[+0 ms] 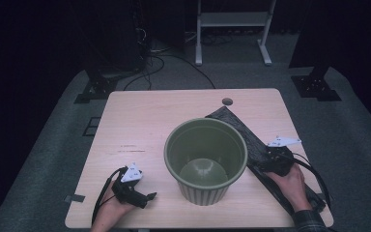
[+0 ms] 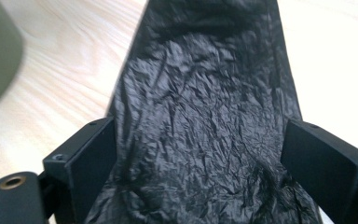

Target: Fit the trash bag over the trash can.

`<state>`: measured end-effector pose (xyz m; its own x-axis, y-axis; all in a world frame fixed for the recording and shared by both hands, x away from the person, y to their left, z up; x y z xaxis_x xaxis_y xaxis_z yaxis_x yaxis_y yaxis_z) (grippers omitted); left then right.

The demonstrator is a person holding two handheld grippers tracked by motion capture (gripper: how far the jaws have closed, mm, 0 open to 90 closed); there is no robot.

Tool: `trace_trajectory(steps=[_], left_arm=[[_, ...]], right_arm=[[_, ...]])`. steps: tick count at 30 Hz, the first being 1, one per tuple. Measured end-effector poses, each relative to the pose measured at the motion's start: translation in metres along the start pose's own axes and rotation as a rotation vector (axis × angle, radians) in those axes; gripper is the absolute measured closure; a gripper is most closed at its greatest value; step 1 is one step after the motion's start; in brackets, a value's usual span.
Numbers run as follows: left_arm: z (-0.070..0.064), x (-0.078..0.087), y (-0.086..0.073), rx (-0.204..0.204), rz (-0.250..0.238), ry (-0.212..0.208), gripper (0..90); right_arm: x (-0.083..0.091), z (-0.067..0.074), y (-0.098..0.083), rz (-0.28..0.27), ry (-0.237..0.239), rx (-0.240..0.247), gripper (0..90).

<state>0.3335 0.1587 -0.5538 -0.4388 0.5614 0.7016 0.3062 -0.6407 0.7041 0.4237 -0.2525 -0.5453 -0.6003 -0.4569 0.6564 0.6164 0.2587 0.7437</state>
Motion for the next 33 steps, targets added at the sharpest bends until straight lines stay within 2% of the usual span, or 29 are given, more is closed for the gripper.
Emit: trace_trajectory(steps=[3, 6, 9, 12, 14, 24, 26, 33], left_arm=[[0.0, 0.0, 0.0, 0.0, 0.0, 0.0, 0.0], [0.0, 0.0, 0.0, -0.001, 0.001, 0.0, 0.0], [0.0, 0.0, 0.0, 0.0, 0.0, 0.0, 0.0], [0.0, 0.0, 0.0, -0.001, 0.001, 0.0, 0.0], [0.0, 0.0, 0.0, -0.001, 0.001, 0.0, 0.0], [0.0, 0.0, 0.0, 0.0, 0.0, 0.0, 0.0], [0.0, 0.0, 0.0, 0.0, 0.0, 0.0, 0.0], [0.0, 0.0, 0.0, 0.0, 0.0, 0.0, 0.0]], right_arm=[[-0.008, 0.0, -0.002, 0.026, 0.004, -0.005, 9.4], [-0.01, -0.001, -0.003, 0.053, -0.019, 0.007, 9.4], [-0.01, 0.0, -0.004, 0.055, -0.017, 0.007, 9.9], [-0.008, 0.002, -0.005, 0.051, -0.022, 0.003, 15.0], [-0.006, 0.003, -0.005, 0.049, -0.019, 0.004, 23.2], [0.002, 0.009, -0.005, 0.04, 0.011, 0.013, 85.9], [0.002, 0.01, -0.005, 0.035, 0.016, 0.013, 89.4], [0.004, 0.01, -0.008, 0.03, 0.033, 0.025, 90.0]])
Point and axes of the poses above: each handheld gripper's, and its own axes: x roughly backward along the jaws, y roughly out of its top, z roughly to its left, the point moved 10 cm from there along -x, roughly forward along the jaws, and after that the axes turned 8 degrees about -x, right-handed, at the moved point
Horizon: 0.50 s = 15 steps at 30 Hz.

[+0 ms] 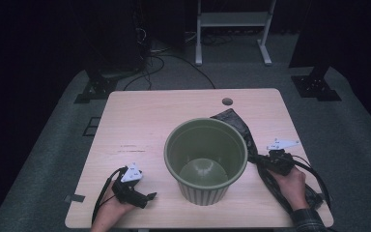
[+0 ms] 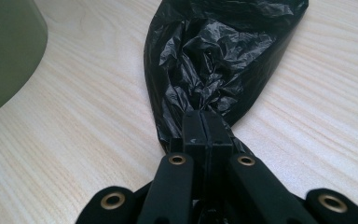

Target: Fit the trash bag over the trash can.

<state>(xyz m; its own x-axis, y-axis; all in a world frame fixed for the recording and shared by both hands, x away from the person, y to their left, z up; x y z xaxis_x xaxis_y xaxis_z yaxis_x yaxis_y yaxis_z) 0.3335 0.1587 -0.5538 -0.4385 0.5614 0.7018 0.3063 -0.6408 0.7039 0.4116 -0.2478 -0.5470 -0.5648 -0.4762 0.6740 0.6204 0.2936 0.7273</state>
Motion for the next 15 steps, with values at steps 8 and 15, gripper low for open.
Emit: trace_trajectory(steps=[8, 15], left_arm=[[0.0, 0.0, 0.0, 0.0, 0.0, 0.0, 0.0], [0.0, 0.0, 0.0, 0.0, 0.0, 0.0, 0.0]], right_arm=[[0.012, 0.002, 0.006, -0.045, 0.043, -0.009, 90.0], [0.033, 0.007, 0.02, -0.135, 0.09, -0.028, 90.0]])
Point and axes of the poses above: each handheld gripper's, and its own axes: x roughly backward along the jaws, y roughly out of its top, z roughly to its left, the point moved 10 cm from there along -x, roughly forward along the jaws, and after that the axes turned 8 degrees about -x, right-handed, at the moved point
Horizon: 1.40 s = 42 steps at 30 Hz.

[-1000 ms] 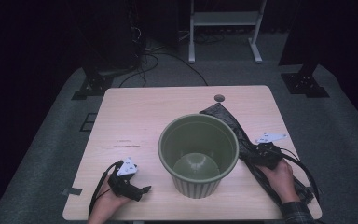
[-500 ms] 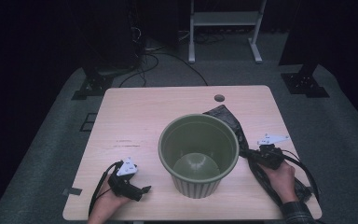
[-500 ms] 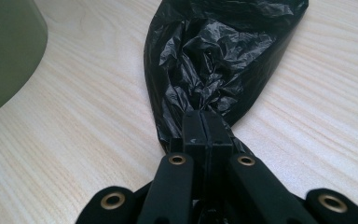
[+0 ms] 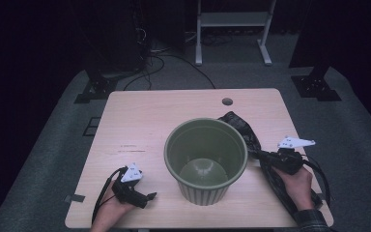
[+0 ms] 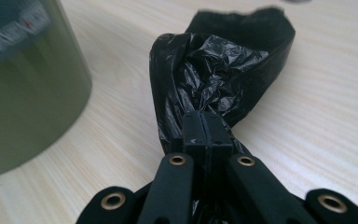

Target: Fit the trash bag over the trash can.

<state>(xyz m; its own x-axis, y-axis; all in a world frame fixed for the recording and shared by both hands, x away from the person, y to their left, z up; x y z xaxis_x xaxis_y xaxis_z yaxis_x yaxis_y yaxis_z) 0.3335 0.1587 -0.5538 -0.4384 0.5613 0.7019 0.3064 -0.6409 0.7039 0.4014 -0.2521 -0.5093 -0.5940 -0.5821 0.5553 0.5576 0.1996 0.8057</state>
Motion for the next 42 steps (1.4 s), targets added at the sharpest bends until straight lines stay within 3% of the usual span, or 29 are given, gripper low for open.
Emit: trace_trajectory(steps=[13, 24, 42], left_arm=[[0.0, 0.0, 0.0, 0.0, 0.0, 0.0, 0.0], [0.0, 0.0, 0.0, 0.0, 0.0, 0.0, 0.0], [0.0, 0.0, 0.0, -0.001, 0.0, -0.001, 0.0]], right_arm=[[0.028, 0.018, 0.026, -0.126, 0.105, 0.005, 90.0], [0.052, 0.033, 0.051, -0.215, 0.16, 0.024, 90.0], [0.098, 0.069, 0.103, -0.355, 0.233, 0.108, 90.0]])
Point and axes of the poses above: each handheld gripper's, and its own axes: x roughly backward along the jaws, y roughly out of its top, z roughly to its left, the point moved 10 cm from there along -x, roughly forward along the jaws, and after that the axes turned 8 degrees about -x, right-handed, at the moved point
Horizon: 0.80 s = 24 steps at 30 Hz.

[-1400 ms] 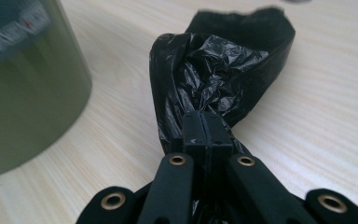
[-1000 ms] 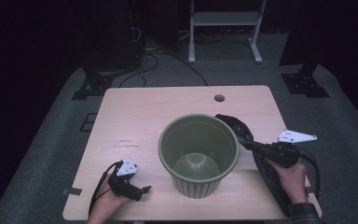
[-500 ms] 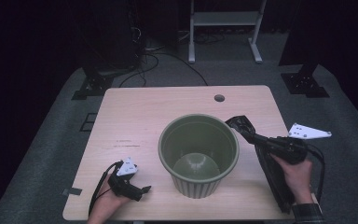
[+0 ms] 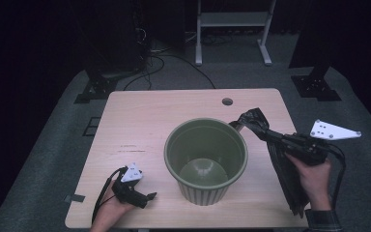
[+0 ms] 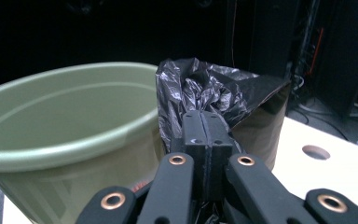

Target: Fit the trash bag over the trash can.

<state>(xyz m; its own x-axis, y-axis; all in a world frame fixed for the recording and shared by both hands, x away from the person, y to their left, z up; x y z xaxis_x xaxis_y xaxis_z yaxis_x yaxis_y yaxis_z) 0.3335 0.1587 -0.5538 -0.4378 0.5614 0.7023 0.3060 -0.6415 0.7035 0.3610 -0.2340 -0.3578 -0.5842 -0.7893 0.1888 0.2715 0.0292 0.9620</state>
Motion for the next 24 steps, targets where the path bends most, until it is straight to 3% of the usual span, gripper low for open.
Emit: trace_trajectory(steps=[17, 24], left_arm=[[0.0, 0.0, 0.0, -0.002, 0.001, 0.0, 0.0], [0.0, 0.0, 0.0, -0.001, 0.0, 0.001, 0.0]], right_arm=[[0.005, 0.024, 0.057, -0.08, 0.082, 0.047, 90.0], [0.008, 0.041, 0.086, -0.114, 0.114, 0.094, 90.0]])
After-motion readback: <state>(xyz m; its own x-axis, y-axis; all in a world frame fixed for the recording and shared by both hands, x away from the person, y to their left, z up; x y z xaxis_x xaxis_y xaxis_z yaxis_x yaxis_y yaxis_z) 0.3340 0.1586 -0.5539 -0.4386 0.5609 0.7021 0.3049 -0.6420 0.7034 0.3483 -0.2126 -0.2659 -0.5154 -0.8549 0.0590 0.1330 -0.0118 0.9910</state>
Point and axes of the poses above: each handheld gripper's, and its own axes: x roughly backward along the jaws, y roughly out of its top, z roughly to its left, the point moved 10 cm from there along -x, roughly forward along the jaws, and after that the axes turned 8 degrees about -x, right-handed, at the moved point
